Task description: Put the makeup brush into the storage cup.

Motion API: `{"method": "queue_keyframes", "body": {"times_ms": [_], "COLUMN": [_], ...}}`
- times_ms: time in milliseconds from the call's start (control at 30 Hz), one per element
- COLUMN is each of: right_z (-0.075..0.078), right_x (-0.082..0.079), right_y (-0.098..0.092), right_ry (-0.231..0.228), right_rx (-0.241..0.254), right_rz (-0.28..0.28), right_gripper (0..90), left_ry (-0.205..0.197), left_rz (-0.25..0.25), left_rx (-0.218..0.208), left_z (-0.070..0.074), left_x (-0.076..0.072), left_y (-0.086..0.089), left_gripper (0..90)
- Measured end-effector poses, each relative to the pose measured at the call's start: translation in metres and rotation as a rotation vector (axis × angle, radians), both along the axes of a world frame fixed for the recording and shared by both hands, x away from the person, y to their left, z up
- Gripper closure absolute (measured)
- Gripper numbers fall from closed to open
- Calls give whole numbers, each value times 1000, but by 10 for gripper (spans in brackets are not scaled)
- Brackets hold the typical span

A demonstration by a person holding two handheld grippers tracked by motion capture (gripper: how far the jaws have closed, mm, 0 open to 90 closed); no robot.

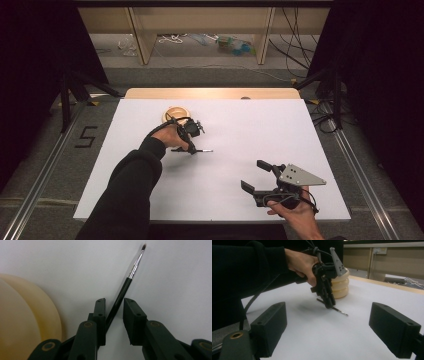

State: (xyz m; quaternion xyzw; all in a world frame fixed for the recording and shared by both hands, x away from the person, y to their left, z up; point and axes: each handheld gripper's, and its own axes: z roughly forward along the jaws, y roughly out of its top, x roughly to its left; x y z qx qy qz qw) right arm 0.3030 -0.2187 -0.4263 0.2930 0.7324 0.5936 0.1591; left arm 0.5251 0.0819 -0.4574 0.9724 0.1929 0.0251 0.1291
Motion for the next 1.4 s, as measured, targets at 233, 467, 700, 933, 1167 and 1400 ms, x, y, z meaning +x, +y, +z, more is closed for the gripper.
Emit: {"method": "queue_keyframes", "body": {"times_ms": [233, 467, 700, 933, 1167, 1400], "right_z": [-1, -1, -1, -1, -1, -1], "right_x": [0, 0, 0, 0, 0, 0], "right_y": [1, 2, 2, 2, 2, 2], "right_ry": [-14, -14, -20, -16, -21, -19], "right_rx": [17, 19, 23, 19, 23, 23], "right_rz": [-1, -3, -8, -4, -8, -6], "right_gripper": [159, 159, 160, 160, 160, 160], "left_ry": [13, 24, 27, 25, 24, 19], "left_rz": [-10, -26, -31, -39, -40, -57], "left_rx": [6, 7, 51, 59, 61, 70], "left_z": [0, 0, 1, 1, 1, 2], "left_x": [2, 4, 5, 4, 4, 4], "left_y": [0, 1, -6, -7, -7, -7], "left_gripper": [753, 780, 802, 851, 853, 854]}}
